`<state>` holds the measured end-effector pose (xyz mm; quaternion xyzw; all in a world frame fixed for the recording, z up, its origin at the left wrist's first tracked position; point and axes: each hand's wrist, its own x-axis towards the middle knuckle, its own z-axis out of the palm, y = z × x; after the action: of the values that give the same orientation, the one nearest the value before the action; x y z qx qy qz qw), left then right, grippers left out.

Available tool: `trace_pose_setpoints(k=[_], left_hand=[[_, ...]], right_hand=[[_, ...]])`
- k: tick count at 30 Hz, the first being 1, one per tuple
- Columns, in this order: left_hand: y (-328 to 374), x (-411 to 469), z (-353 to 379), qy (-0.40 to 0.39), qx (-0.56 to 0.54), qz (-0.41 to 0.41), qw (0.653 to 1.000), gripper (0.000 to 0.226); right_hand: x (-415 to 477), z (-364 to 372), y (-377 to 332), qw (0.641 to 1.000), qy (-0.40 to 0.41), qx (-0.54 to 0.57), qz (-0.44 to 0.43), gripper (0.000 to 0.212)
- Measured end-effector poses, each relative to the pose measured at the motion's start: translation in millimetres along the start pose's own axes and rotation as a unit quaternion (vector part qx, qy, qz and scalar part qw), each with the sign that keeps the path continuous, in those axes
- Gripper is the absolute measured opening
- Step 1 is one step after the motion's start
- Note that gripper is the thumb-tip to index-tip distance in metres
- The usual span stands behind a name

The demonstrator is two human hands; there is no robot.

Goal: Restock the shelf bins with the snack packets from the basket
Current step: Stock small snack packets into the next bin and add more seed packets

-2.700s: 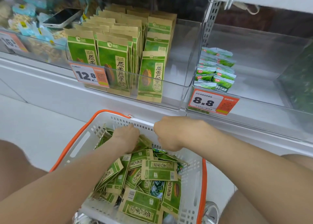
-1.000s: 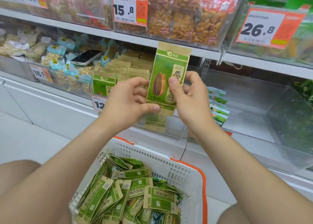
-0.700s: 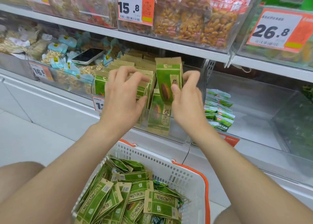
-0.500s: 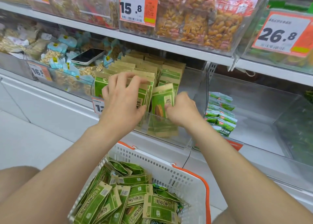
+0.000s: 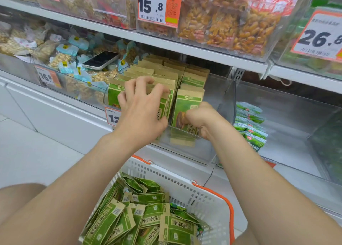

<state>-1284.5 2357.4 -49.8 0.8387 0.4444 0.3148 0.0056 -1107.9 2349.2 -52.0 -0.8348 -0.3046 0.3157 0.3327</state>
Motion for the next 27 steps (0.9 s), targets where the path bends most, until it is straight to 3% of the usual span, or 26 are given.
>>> trace_pose_setpoints(k=[2,6,12,20,23,27], left_hand=[[-0.2,0.2,0.3,0.001,0.002,0.0,1.0,0.064],[-0.7,1.3,0.5,0.002,0.006,0.002,1.0,0.065],[-2.5,2.1,1.5,-0.001,0.011,0.007,1.0,0.066],[-2.7,2.6,1.9,-0.003,0.018,0.012,1.0,0.065],[-2.5,1.3,2.1,-0.002,0.018,0.014,1.0,0.064],[-2.8,-1.8,2.0,0.014,0.002,0.018,1.0,0.068]], right_hand=[[18.2,10.8,2.9,1.0,0.003,-0.008,-0.004,0.091],[8.6,12.8,-10.4,0.999,0.017,0.038,-0.001,0.081],[5.4,11.4,-8.1,0.983,0.132,-0.008,-0.126,0.076],[6.9,8.8,-7.1,0.994,0.074,0.011,-0.075,0.112],[11.0,10.4,-6.2,0.997,0.058,0.009,-0.059,0.104],[11.5,10.1,-2.3,0.999,0.005,-0.018,-0.04,0.075]])
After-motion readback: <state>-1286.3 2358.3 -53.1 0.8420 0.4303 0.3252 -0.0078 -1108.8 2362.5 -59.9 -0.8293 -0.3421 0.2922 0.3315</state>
